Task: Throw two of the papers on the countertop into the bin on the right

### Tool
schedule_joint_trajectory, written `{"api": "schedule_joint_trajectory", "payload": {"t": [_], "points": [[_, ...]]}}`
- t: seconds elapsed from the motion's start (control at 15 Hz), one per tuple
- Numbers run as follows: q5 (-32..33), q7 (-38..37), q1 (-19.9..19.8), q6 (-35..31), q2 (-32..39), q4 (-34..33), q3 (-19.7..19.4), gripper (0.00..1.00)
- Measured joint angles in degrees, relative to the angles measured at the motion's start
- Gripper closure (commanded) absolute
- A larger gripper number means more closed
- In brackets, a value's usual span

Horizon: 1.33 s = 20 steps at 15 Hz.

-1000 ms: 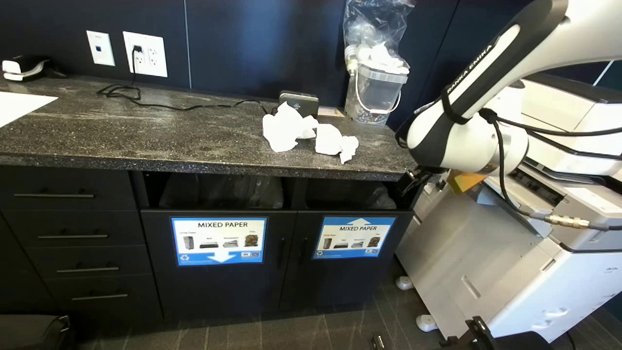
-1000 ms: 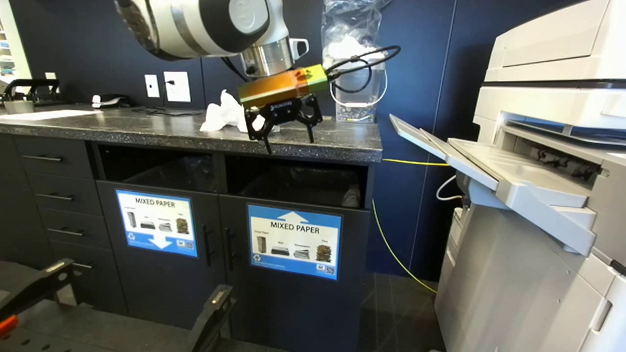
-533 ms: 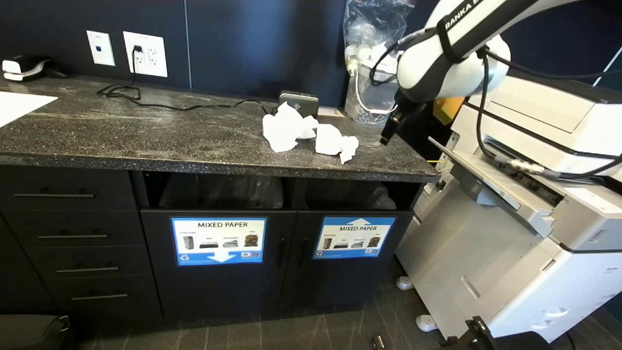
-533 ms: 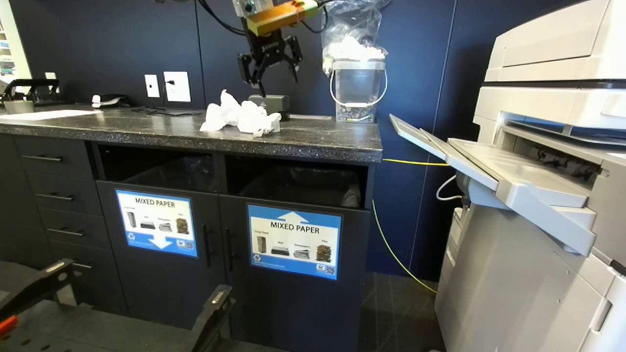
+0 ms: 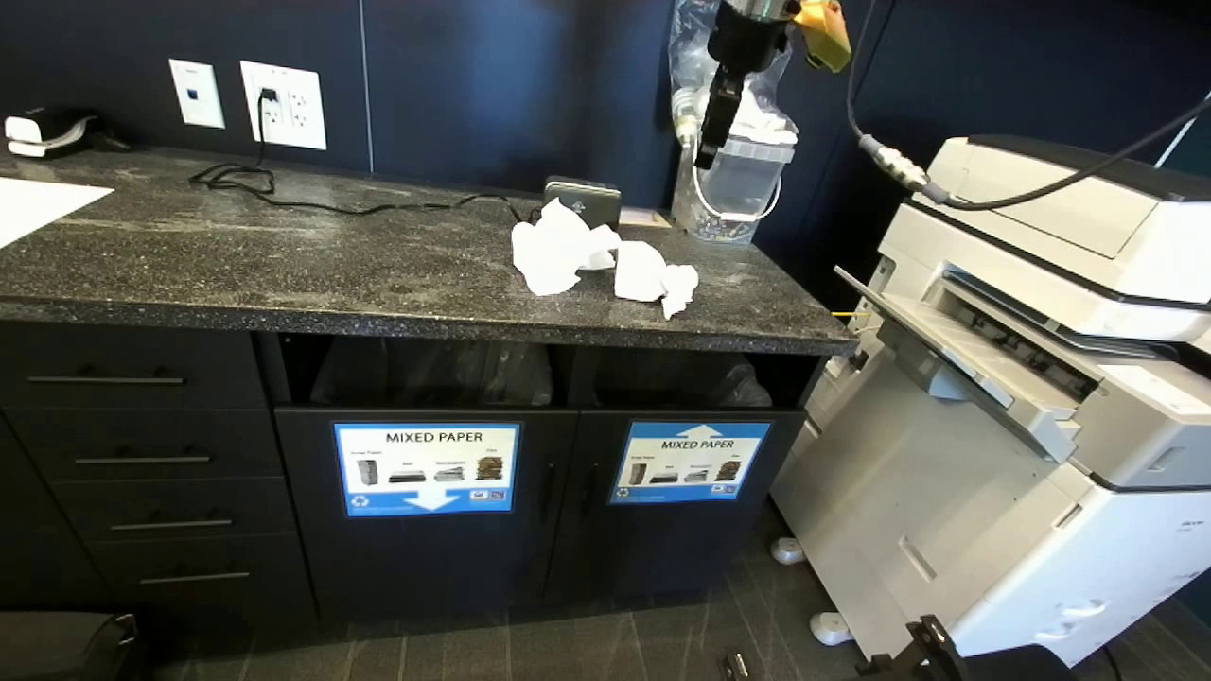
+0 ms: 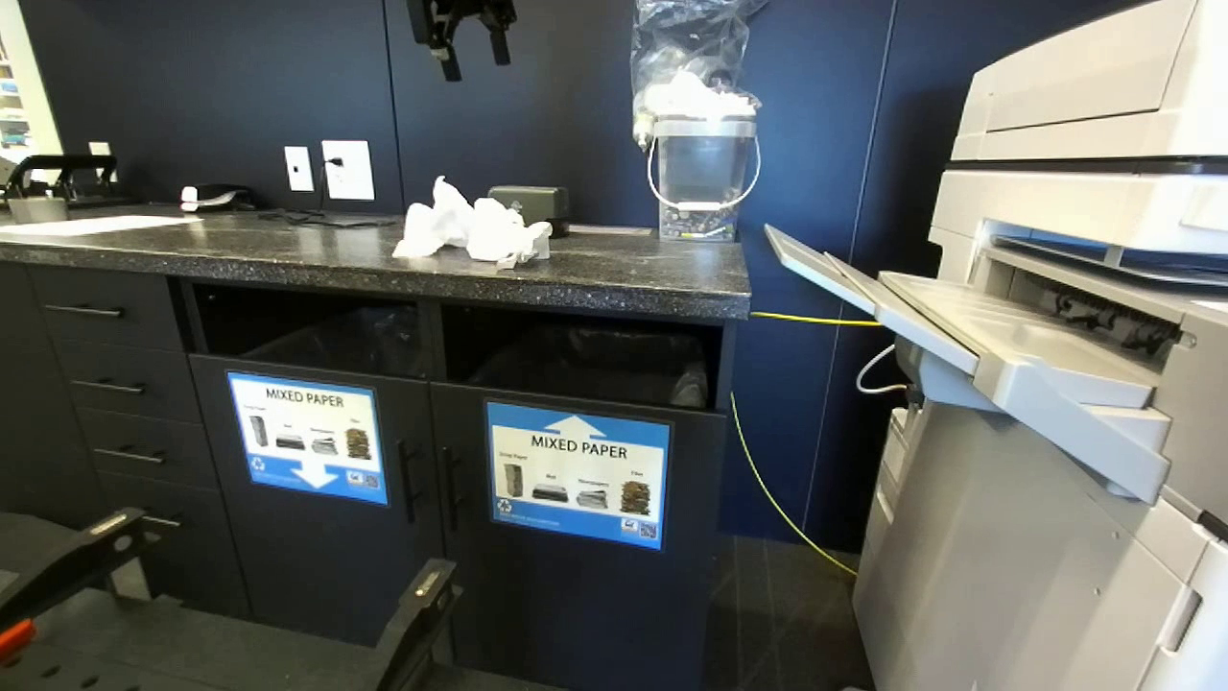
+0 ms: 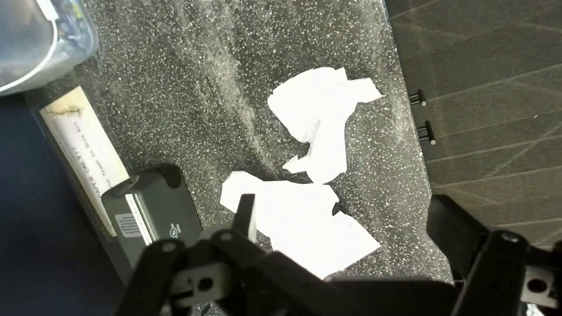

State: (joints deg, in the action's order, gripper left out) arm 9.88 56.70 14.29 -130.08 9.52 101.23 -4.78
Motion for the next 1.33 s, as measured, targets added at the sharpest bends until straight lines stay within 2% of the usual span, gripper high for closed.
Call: {"api": "schedule_joint_trajectory", "payload": {"t": [0.13, 0.33, 0.87, 1.07, 1.33], "points": [[1.50, 1.93, -2.79, 3.96, 3.72, -5.99, 2.46, 0.00], [4.77, 3.12, -5.56, 7.12, 10.71, -14.09, 3.77, 0.00], [4.66, 5.94, -8.80, 17.31, 29.19, -34.07, 6.84, 0.00], [2.78, 6.49, -9.01, 21.59, 32.87, -39.32, 8.46, 0.00], [0.40, 6.40, -8.93, 27.27, 34.32, -41.76, 9.98, 0.00]]}}
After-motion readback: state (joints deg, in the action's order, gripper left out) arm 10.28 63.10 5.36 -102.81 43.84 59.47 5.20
